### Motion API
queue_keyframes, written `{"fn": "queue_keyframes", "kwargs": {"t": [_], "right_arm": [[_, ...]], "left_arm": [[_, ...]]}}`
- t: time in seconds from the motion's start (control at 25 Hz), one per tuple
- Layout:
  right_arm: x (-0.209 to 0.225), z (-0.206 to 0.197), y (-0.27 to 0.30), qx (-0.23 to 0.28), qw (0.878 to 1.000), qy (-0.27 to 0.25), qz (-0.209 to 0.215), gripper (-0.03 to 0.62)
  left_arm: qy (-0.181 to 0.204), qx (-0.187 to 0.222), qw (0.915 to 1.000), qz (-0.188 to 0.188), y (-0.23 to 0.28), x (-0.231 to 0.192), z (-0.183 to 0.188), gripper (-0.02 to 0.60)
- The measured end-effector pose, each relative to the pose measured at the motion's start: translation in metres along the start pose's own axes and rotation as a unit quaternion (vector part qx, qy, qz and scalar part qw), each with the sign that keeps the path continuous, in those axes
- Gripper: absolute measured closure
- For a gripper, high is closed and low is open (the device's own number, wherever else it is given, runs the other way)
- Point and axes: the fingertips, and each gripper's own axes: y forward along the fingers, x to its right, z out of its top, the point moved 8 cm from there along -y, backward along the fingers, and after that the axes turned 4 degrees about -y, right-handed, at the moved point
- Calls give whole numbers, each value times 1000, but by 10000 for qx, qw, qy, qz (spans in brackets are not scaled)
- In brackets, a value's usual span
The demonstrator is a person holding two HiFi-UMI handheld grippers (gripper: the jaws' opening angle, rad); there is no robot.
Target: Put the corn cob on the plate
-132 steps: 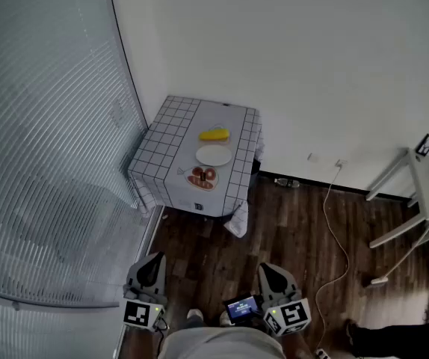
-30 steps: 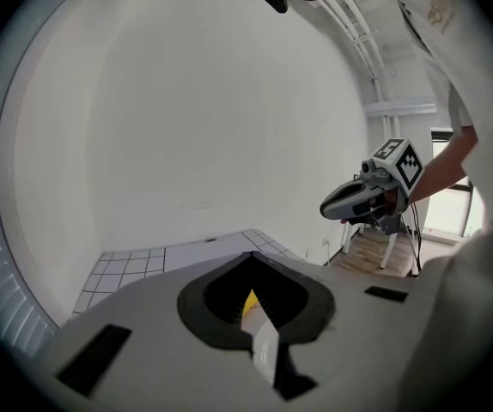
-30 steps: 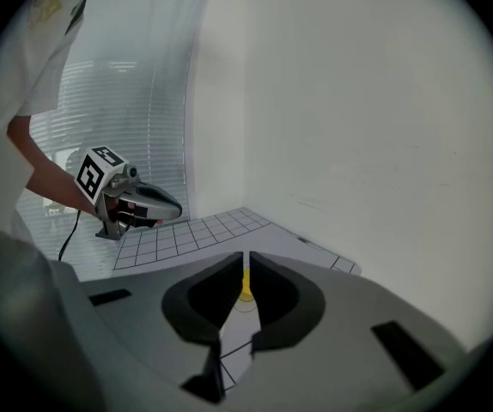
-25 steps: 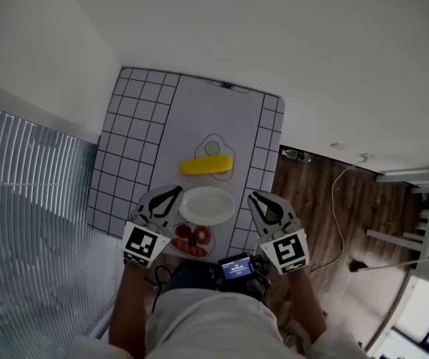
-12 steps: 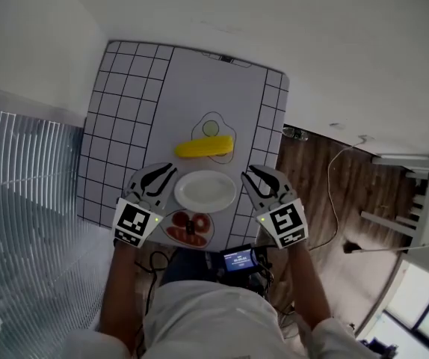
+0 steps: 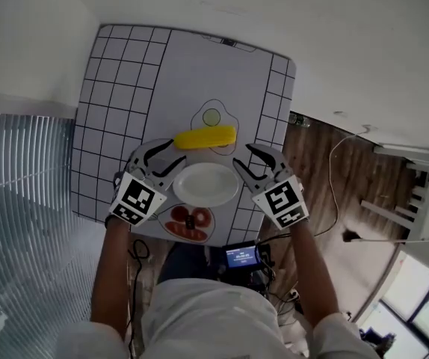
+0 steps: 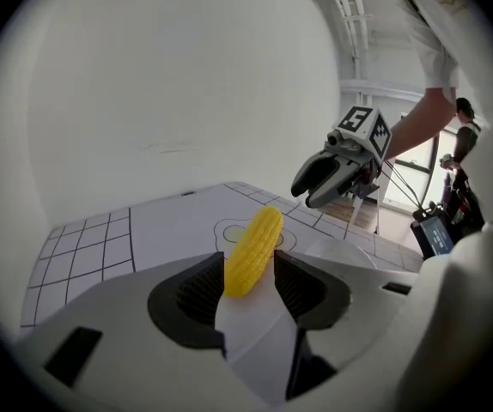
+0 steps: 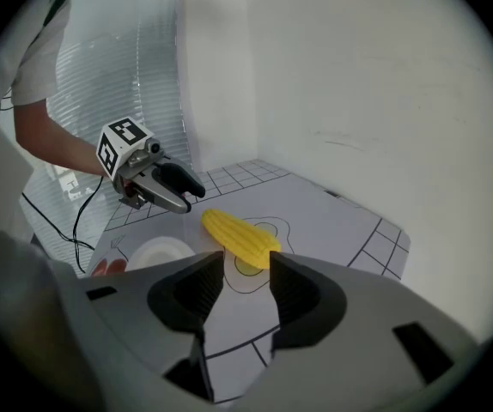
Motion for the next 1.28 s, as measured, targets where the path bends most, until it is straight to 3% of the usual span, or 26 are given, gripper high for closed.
{"fn": "queue_keyframes", "kwargs": {"t": [0.28, 0.52, 0.64, 0.84, 1.04, 1.28], "right_arm": [[1, -3, 25, -239, 9989, -205, 342, 387], [8, 4, 41, -383, 9954, -693, 539, 309], [12, 10, 50, -413, 9929, -918, 635, 307], [15, 9, 64, -584, 9849, -1353, 911, 287], [17, 6, 74, -645, 9812, -1466, 1080, 281], [17, 5, 84, -691, 9775, -1584, 1207, 278]], "left_arm": [[222, -324, 9989, -265, 23, -3, 5, 367], [484, -699, 9951, -511, 38, -8, 5, 331], [569, -780, 9935, -603, 44, -8, 6, 330], [388, -833, 9918, -889, 57, -9, 5, 313], [699, -1032, 9875, -960, 68, -6, 3, 311], [810, -1144, 9854, -964, 78, -3, 0, 313]]}}
